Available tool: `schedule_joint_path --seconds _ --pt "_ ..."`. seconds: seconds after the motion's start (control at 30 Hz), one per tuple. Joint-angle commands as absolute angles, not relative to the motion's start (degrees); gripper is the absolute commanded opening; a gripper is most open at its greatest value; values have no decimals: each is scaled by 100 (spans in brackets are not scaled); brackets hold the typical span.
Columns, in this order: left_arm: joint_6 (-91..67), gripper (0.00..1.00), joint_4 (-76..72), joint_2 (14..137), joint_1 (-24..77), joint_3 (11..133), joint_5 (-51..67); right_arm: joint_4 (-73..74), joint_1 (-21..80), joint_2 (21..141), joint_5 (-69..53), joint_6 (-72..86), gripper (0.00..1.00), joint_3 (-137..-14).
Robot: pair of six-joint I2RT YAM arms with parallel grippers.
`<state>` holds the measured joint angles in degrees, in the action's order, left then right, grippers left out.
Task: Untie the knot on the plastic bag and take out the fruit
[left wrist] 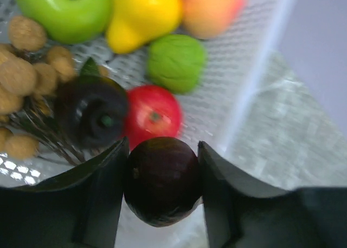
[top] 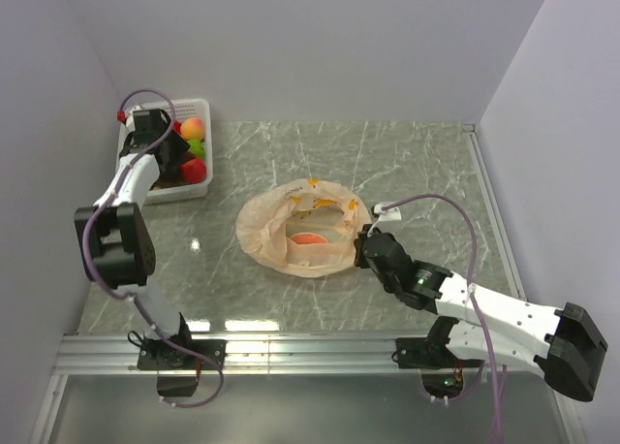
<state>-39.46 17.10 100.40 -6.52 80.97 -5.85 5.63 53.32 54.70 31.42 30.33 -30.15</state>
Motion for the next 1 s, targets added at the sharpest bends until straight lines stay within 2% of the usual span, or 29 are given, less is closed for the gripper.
schedule_joint_path --seconds 0.0,0.03,0.07,0.1,0.17,0.33,0.43,0.63,0.77,0.83,0.87,0.97 --pt "-3841 61 1864 10274 -764 8595 -729 545 5352 5309 3164 2962 0 -3199" --pt "-3841 70 1855 10274 -799 8596 -721 554 5353 5317 3164 2962 0 -3208" --pt "-3850 84 1846 10196 -826 8578 -799 545 5344 5335 3155 2936 0 -3217" --pt "-3850 90 1793 10126 -844 8526 -843 545 5352 5370 3138 2927 0 -3243" --pt "-3841 96 1679 9880 -844 8351 -879 545 5344 5449 3129 2892 0 -3278" --pt "-3902 98 1749 9134 -677 7850 -747 554 5352 5625 3208 2848 0 -3436" --pt "-3902 98 1766 8404 -230 7252 -834 545 5344 5695 3278 2786 0 -3542" --pt "-3928 97 1898 7033 1465 6197 -1107 343 5335 5757 3322 2725 0 -3595" --pt "-4297 89 1934 6505 2968 5713 -1467 448 5326 5862 3340 2654 0 -3744" --pt "-4533 86 1907 6547 3943 5634 -1660 483 5317 5880 3384 2663 0 -3753" --pt "-4587 81 1890 6713 4503 5642 -1757 466 5317 5862 3384 2672 0 -3736" --pt "-4649 75 1951 7327 5253 5888 -1950 352 5326 5731 3393 2698 0 -3595"
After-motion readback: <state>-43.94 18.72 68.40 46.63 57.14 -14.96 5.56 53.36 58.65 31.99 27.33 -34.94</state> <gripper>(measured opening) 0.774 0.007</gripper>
